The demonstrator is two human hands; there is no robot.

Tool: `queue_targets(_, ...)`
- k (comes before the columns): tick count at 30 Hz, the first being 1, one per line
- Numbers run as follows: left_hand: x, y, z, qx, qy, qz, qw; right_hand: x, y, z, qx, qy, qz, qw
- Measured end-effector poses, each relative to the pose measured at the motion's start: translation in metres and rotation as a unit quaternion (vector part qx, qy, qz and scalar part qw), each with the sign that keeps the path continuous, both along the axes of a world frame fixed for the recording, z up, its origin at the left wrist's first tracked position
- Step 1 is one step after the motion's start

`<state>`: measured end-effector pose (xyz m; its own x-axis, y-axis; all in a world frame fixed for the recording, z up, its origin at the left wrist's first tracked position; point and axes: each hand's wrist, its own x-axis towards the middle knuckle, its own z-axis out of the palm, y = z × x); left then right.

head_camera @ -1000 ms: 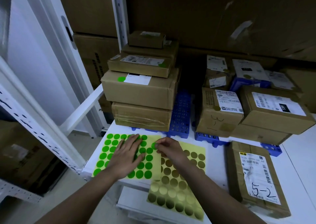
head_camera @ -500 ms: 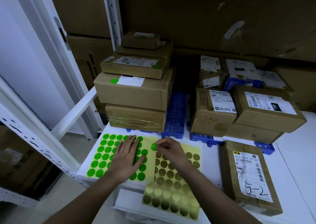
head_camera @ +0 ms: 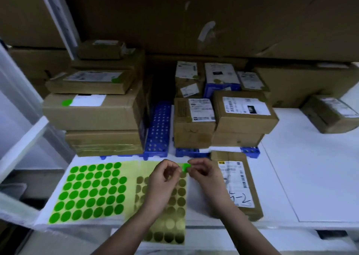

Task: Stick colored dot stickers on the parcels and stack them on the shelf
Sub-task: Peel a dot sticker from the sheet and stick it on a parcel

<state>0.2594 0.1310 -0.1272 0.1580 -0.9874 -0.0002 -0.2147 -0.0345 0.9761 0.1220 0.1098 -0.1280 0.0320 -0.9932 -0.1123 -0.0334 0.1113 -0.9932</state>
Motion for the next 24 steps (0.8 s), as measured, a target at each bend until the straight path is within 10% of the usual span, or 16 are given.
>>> queue_targets(9, -0.076, 0.003, -0.002, 0.038, 0.001, -0.103, 0.994, -0.086, 0.026, 0.01, -0.006, 0.065, -0.038, 0.997)
queue_targets(24, -0.139, 0.014, -0.028, -0.138, -0.276, -0.102, 0.946, -0.164, 0.046, -0.002, 0.072, 0.141, -0.05, 0.986)
